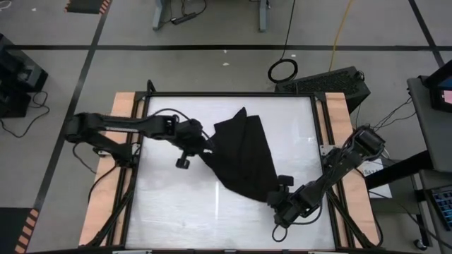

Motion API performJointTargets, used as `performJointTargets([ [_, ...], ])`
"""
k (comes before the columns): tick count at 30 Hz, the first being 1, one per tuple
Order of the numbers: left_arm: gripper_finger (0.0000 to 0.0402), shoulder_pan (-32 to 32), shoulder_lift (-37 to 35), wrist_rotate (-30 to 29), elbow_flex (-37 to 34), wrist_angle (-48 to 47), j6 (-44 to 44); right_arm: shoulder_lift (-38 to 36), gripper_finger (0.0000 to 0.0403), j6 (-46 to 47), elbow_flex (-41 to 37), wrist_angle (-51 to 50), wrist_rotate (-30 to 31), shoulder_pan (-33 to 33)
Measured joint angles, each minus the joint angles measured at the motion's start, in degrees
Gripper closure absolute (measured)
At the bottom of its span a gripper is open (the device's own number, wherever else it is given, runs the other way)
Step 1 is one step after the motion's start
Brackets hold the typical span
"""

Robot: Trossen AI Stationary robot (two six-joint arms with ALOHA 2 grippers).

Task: Roll napkin
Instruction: Roll the black napkin

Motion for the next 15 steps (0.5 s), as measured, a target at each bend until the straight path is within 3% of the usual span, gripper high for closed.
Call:
performJointTargets([
  [6,0.0400,-3.0,-4.0,-4.0,4.8,-4.2,-0.7,-0.7,0.0227,0.7,-0.3,-0.7,0.0,1.0],
  [15,0.0401,-6.3,-4.6,-8.2,5.4,-5.6,-3.4,-0.6,0.0227,3.1,-2.1,4.2,0.0,2.2],
])
